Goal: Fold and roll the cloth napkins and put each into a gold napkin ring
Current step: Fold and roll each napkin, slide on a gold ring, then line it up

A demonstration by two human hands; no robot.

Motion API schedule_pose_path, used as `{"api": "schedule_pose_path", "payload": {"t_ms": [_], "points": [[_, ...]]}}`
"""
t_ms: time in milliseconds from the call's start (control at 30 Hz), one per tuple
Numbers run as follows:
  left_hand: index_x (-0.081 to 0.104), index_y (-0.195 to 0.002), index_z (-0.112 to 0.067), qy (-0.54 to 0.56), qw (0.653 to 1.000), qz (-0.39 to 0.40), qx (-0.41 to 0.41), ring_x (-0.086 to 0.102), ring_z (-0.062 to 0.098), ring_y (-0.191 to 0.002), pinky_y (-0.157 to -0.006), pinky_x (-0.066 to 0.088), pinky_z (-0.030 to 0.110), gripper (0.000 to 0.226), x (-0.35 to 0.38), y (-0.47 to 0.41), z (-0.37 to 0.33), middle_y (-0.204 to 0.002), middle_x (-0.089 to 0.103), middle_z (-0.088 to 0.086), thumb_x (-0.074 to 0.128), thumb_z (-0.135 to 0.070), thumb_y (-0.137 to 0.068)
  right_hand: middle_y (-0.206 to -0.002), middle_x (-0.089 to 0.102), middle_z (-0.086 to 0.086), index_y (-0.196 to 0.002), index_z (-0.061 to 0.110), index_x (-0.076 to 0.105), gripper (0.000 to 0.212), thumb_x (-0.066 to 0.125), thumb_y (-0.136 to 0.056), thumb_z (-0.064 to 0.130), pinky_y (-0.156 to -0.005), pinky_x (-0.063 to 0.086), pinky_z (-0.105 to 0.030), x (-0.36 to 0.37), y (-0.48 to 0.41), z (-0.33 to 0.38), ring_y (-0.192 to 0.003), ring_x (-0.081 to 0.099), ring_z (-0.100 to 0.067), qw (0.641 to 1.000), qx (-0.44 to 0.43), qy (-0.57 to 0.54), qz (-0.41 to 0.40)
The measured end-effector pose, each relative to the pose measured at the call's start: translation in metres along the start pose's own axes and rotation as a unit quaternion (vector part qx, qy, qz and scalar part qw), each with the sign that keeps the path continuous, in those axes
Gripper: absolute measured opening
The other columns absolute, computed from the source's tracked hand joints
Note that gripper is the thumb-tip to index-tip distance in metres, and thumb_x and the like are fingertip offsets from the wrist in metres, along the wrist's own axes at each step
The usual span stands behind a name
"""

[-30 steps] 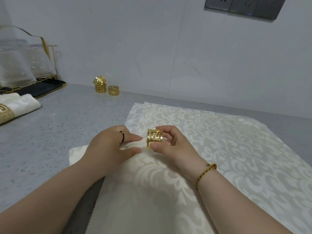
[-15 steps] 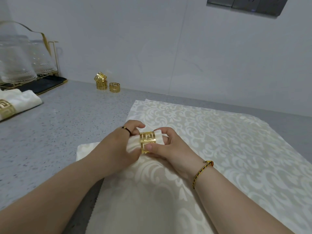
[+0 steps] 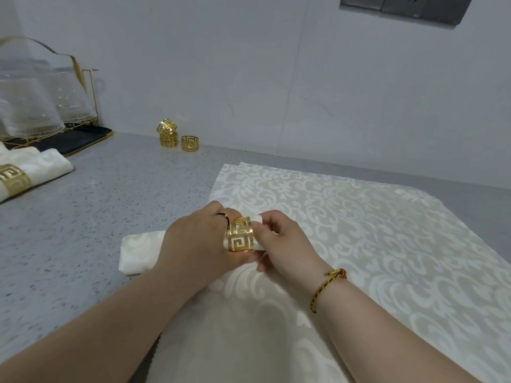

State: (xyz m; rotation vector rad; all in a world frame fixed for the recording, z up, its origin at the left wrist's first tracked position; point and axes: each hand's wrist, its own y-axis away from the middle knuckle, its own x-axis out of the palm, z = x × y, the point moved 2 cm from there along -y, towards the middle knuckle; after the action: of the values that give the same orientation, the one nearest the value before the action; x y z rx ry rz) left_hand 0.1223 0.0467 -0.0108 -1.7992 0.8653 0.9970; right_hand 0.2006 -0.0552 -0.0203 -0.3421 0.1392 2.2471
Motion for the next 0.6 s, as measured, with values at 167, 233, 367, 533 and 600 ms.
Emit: {"api": "schedule_pose_path", "payload": {"t_ms": [167, 233, 367, 533, 600], "points": [[0.045, -0.12, -0.039, -0.01, 1.0, 0.014, -0.005, 0.043, 0.004, -0.079, -0.057, 0.026, 0.01, 0.056, -0.002, -0.001, -0.001, -0.096, 0.041, -0.018, 0.059, -0.062, -0.071, -0.066, 0.051, -0.002, -0.077, 0.014, 0.052, 0.016, 0.049, -0.092, 0.011, -0.045, 0.04, -0.024, -0.003, -0.002, 0.0, -0.036, 0.046, -0.01, 0.999, 0.004, -0.026, -0.019], [0.043, -0.121, -0.039, -0.016, 1.0, 0.025, -0.009, 0.043, 0.004, -0.079, -0.061, 0.031, 0.017, 0.055, -0.003, -0.002, 0.0, -0.096, 0.039, -0.018, 0.059, -0.061, -0.073, -0.064, 0.051, -0.002, -0.077, 0.013, 0.054, 0.015, 0.05, -0.092, 0.01, -0.048, 0.04, -0.024, -0.007, -0.002, 0.0, -0.036, 0.045, -0.009, 0.999, 0.008, -0.033, -0.019], [0.042, -0.121, -0.038, -0.029, 0.998, 0.053, -0.031, 0.043, 0.006, -0.083, -0.064, 0.032, 0.021, 0.055, -0.006, -0.004, 0.005, -0.1, 0.042, -0.017, 0.059, -0.061, -0.073, -0.049, 0.046, -0.002, -0.069, 0.01, 0.051, 0.023, 0.049, -0.092, 0.007, -0.042, 0.037, -0.018, -0.02, -0.004, 0.002, -0.03, 0.041, -0.006, 0.999, 0.014, -0.032, -0.041], [0.042, -0.123, -0.039, -0.029, 0.996, 0.056, -0.055, 0.052, 0.008, -0.1, -0.076, 0.038, 0.021, 0.059, -0.01, -0.003, 0.013, -0.112, 0.049, -0.016, 0.06, -0.063, -0.071, -0.045, 0.042, -0.001, -0.068, 0.009, 0.052, 0.024, 0.05, -0.092, 0.008, -0.036, 0.033, -0.014, -0.036, -0.006, 0.001, -0.031, 0.037, -0.005, 0.995, 0.038, -0.072, -0.066], [0.043, -0.122, -0.04, -0.033, 0.996, 0.064, -0.054, 0.052, 0.008, -0.101, -0.076, 0.037, 0.021, 0.059, -0.01, -0.002, 0.013, -0.112, 0.05, -0.015, 0.059, -0.064, -0.071, -0.048, 0.044, -0.003, -0.068, 0.009, 0.05, 0.024, 0.051, -0.092, 0.014, -0.044, 0.035, -0.021, -0.036, -0.007, -0.003, -0.038, 0.04, -0.011, 0.995, 0.061, -0.055, -0.049]]}}
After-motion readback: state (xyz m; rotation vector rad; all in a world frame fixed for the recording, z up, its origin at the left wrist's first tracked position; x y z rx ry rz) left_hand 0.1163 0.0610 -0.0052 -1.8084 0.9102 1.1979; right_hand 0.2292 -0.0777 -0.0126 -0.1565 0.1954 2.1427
